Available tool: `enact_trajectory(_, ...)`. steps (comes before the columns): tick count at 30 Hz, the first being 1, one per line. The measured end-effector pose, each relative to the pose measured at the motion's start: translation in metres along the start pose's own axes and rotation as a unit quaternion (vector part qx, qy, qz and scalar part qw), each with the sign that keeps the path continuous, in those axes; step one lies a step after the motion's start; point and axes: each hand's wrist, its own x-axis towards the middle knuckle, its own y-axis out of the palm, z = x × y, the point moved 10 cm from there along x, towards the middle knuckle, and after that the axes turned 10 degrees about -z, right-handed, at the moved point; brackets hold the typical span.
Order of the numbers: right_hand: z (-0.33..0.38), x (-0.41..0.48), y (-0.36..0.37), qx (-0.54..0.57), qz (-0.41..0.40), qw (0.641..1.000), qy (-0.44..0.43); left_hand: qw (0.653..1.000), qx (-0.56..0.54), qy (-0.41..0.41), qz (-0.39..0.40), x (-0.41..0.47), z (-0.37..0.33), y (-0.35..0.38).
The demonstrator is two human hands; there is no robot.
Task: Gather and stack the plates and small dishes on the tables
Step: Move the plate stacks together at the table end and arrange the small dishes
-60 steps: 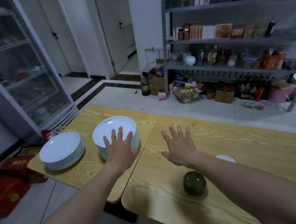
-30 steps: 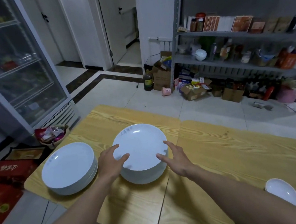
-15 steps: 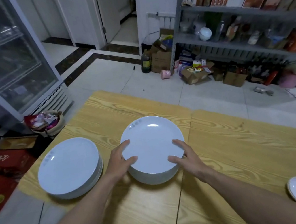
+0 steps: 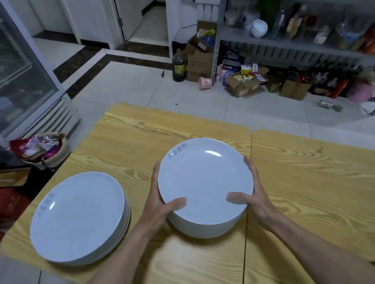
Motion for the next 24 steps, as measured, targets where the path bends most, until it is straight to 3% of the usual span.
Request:
enact_trajectory(7, -0.002, 0.012, 0.002, 0.056, -0.010, 0.998, -0.032, 0.998, -0.052, 0.019, -0.012, 0.005, 0.005, 0.005)
enact_trajectory(24, -0.014, 0.026, 0.006, 0.133, -0.030, 0.990, -0.025, 0.996, -0.042, 0.057, -0.048, 0.011, 0.000, 0.003)
